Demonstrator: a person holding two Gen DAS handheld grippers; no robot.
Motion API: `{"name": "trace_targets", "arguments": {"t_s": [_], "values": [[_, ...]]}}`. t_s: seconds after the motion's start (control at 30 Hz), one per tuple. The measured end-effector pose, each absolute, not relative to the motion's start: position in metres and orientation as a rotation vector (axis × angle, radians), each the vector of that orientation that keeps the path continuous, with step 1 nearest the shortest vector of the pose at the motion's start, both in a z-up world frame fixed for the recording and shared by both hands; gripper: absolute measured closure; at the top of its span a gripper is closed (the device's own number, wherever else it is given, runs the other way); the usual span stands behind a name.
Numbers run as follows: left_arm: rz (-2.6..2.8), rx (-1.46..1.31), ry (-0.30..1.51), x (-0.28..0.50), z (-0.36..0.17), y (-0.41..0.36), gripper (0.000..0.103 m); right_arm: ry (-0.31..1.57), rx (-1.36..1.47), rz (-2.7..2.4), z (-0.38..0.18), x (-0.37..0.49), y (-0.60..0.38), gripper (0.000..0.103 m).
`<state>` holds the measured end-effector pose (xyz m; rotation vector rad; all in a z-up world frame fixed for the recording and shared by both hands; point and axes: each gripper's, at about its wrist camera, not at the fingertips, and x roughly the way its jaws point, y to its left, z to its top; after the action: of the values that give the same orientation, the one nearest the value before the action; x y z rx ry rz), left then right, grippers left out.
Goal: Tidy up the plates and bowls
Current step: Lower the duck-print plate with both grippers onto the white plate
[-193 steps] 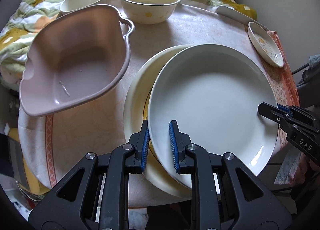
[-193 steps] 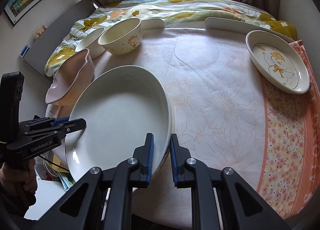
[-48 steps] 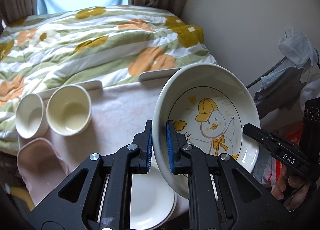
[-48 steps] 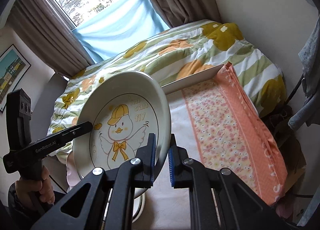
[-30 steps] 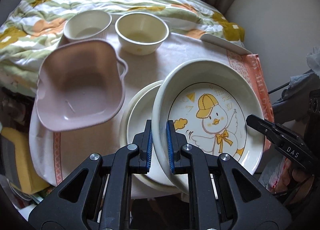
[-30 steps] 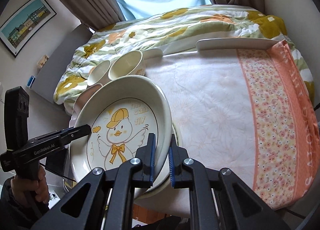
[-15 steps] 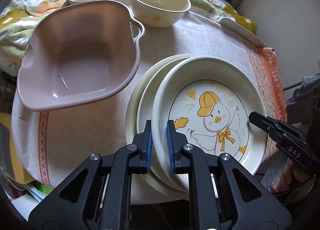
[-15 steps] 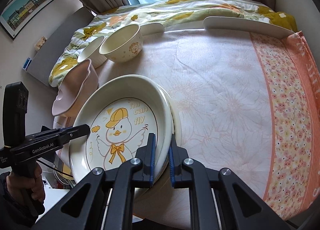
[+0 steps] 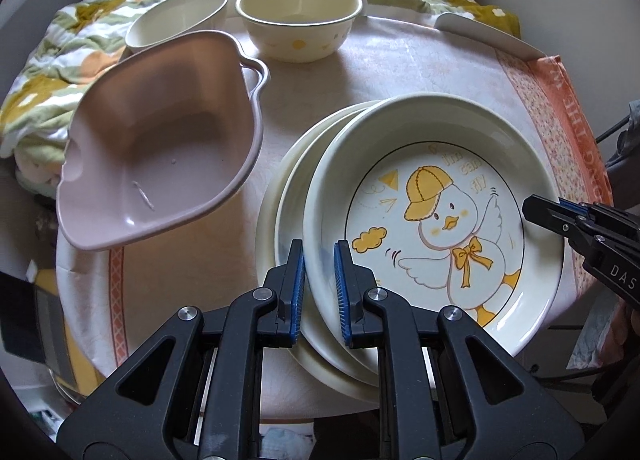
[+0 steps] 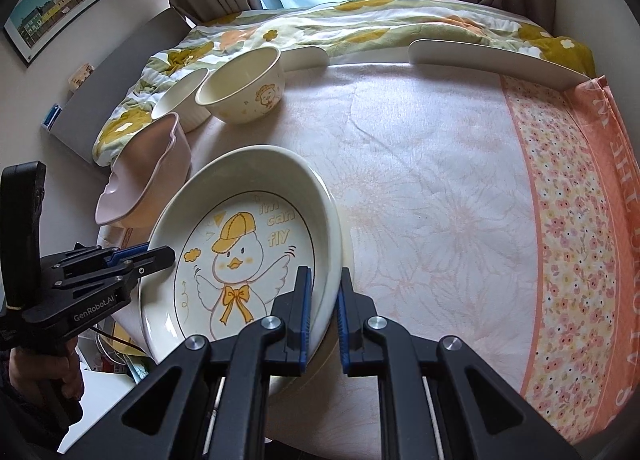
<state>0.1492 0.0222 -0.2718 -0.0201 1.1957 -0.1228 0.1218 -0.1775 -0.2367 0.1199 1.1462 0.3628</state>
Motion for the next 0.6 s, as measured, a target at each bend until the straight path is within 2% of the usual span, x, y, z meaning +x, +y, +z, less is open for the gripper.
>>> {"name": "trace_targets", "arguments": {"t_s": [0.6], "values": [[-0.056, 0.145, 1.153, 0.141, -0.265, 0.007, 0.088, 1.136, 0.052, 0.346, -0.238, 0.12, -0.168, 0.092]]}}
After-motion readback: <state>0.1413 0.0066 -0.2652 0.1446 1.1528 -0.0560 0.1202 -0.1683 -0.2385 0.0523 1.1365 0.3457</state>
